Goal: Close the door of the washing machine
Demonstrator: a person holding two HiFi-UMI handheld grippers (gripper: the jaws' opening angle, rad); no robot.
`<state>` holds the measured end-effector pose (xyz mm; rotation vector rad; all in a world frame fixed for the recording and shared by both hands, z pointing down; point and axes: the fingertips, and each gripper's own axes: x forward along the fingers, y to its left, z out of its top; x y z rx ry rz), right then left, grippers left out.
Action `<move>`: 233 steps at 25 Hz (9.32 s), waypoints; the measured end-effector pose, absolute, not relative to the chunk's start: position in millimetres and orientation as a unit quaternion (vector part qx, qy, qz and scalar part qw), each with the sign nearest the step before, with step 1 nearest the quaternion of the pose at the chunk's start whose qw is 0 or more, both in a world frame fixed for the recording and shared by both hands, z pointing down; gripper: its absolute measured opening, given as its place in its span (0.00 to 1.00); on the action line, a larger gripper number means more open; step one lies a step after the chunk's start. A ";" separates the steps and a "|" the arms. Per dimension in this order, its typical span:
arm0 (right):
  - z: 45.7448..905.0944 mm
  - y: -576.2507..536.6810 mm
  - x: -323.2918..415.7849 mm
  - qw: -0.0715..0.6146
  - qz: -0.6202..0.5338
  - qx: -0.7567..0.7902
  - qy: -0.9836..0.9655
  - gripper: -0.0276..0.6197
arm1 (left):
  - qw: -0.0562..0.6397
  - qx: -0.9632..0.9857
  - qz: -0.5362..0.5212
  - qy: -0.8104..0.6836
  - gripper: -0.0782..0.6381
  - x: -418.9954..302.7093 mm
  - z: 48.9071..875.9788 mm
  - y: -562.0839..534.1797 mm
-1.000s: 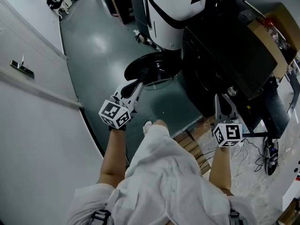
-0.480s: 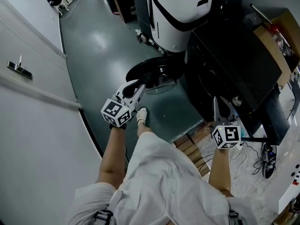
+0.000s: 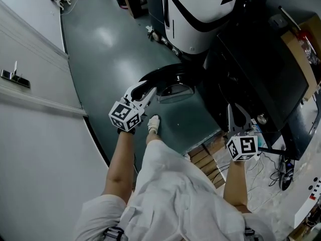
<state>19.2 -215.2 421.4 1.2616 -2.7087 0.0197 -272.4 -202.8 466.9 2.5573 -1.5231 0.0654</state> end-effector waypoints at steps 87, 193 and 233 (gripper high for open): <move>447.3 -195.4 138.1 0.072 0.029 0.480 -0.874 0.09 | 0.265 0.889 0.201 -0.313 0.58 -27.2 668.0 -187.7; 443.0 -143.0 325.2 0.053 0.058 0.609 -0.789 0.09 | 0.214 0.884 0.092 -0.406 0.46 38.4 513.0 -229.2; 350.4 -101.4 280.6 0.014 -0.002 0.614 -0.789 0.09 | 0.023 0.890 -0.045 -0.453 0.13 -57.3 320.2 -158.5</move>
